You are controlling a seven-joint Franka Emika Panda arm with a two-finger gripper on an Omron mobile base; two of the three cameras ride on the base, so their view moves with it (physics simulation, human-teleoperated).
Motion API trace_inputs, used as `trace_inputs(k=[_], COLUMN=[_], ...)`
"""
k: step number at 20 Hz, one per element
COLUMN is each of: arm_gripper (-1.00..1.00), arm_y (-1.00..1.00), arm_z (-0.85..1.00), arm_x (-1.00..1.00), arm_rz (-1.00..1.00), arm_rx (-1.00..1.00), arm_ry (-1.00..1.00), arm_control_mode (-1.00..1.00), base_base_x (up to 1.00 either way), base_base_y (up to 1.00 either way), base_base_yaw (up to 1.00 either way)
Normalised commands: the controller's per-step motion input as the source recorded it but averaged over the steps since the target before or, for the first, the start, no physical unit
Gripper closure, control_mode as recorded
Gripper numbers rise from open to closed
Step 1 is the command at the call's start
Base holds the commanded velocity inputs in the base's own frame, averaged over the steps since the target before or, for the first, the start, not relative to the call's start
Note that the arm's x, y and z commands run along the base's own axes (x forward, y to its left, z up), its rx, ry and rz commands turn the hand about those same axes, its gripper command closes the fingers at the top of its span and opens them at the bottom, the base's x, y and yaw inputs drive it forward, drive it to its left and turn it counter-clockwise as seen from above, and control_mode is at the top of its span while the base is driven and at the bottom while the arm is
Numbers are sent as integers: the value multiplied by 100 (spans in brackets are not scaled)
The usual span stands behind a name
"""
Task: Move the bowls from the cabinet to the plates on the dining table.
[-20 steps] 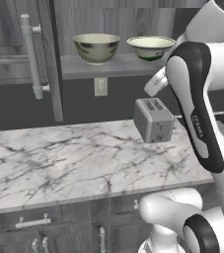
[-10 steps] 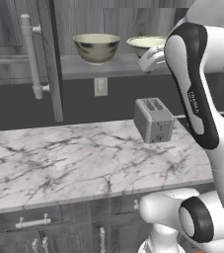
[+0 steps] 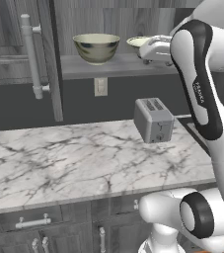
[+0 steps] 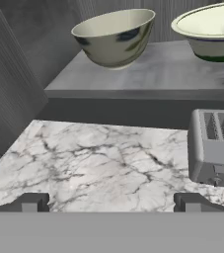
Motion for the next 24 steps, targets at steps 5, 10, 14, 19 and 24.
trace_inputs(k=[5, 10, 14, 19, 24], arm_gripper=[-100, -100, -100, -100, -100], arm_y=[0, 0, 4, 7, 12], arm_z=[3, 11, 4, 0, 2], arm_x=[47, 48, 38, 49, 57], arm_rz=[-17, -18, -15, -15, -14], arm_rx=[13, 17, 16, 15, 14], arm_ry=[-2, -1, 0, 0, 0], arm_control_mode=[-100, -100, -100, -100, -100], base_base_x=[0, 0, 0, 0, 0], base_base_y=[0, 0, 0, 0, 0], base_base_yaw=[0, 0, 0, 0, 0])
